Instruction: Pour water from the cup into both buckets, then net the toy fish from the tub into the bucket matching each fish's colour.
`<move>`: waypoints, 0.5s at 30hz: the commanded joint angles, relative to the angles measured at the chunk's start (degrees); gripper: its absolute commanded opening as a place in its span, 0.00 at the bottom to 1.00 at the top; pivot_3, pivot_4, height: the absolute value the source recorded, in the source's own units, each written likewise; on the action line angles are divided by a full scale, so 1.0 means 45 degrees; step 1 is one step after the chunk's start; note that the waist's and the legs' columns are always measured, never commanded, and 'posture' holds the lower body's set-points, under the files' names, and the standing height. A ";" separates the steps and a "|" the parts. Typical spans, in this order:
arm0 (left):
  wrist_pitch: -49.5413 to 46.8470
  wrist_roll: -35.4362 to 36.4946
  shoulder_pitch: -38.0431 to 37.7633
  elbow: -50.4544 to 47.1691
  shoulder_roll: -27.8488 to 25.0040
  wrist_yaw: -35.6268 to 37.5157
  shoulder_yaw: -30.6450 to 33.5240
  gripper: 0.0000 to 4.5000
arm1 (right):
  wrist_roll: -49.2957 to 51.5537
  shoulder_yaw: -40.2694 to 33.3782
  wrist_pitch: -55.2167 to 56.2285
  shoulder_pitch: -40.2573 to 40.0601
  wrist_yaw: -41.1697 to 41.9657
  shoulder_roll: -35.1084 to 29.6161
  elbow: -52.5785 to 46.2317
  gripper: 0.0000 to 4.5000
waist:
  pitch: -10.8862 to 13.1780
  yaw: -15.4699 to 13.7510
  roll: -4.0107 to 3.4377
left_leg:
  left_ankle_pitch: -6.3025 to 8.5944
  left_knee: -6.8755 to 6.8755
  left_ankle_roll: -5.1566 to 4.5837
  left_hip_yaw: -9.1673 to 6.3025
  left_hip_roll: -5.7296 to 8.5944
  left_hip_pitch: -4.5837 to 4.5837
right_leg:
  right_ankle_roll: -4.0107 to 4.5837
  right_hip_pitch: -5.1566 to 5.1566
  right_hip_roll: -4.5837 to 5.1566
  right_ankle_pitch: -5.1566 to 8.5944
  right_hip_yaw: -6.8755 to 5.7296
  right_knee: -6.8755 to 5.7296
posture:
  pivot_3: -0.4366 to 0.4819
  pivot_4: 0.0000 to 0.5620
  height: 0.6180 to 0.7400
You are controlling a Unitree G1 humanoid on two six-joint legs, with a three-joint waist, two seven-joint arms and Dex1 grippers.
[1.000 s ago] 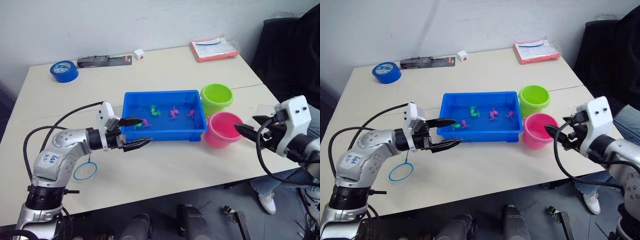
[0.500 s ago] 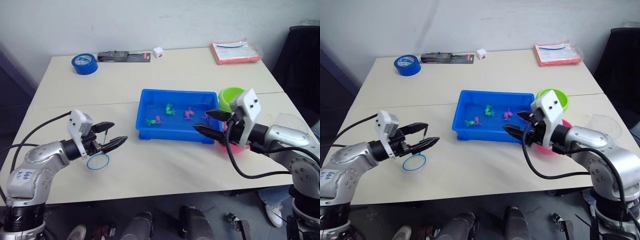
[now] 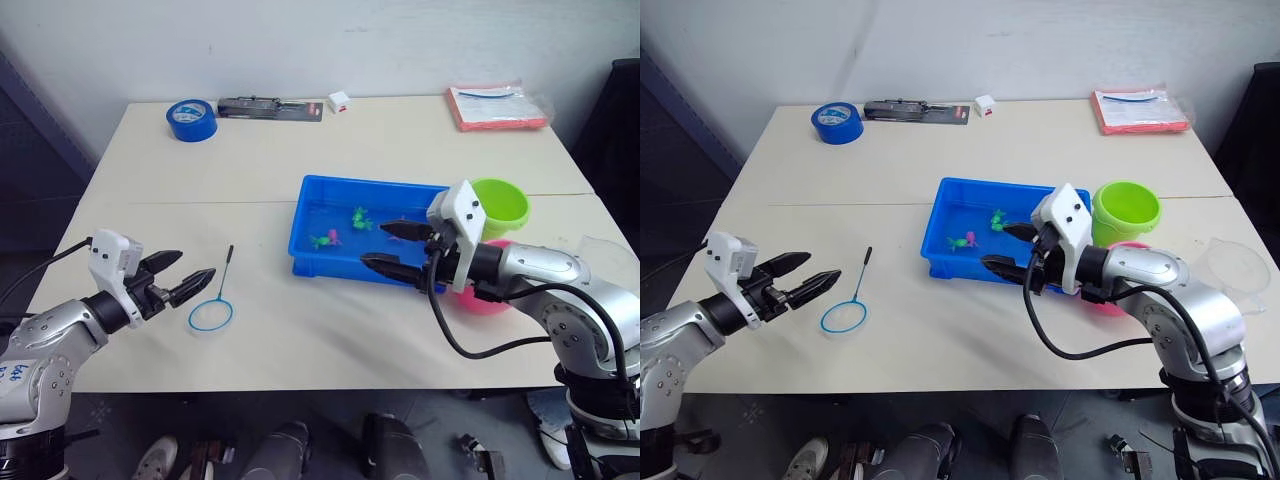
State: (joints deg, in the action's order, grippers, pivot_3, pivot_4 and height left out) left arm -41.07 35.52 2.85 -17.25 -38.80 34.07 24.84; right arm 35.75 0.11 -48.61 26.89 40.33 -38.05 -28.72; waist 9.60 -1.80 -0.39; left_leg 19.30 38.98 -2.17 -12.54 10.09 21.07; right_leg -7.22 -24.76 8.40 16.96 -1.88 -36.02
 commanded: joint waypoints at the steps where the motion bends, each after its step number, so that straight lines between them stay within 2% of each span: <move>1: -0.0258 0.0055 0.0125 0.0429 0.0166 -0.0516 0.0275 1.00 | -0.0217 0.0221 0.0924 0.0159 0.0687 -0.0139 -0.0146 0.99 | 0.0000 0.0015 0.0000 | 0.0002 -0.0004 -0.0003 0.0034 -0.0009 -0.0006 | -0.0018 -0.0004 -0.0008 -0.0010 0.0032 0.0006 | 0.48 0.27 1.00; 15: 0.0510 -0.2514 0.2540 0.3951 0.0981 -0.2351 -0.1763 1.00 | -0.1759 0.1642 0.2885 -0.0427 0.2077 -0.0961 -0.1079 0.99 | -0.0005 0.0091 0.0030 | 0.0043 -0.0020 0.0036 0.0288 -0.0153 -0.0001 | -0.0065 -0.0152 -0.0168 -0.0051 0.0267 0.0000 | 0.48 0.27 1.00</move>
State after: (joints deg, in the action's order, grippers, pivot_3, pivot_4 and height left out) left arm -39.92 25.32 14.06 0.57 -34.44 23.87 17.49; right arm 28.34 7.20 -37.34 24.98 49.15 -42.03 -31.18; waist 9.58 -1.39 -0.26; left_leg 19.51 38.89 -2.01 -11.16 9.35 21.07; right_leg -7.53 -25.46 7.61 16.71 -0.63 -36.03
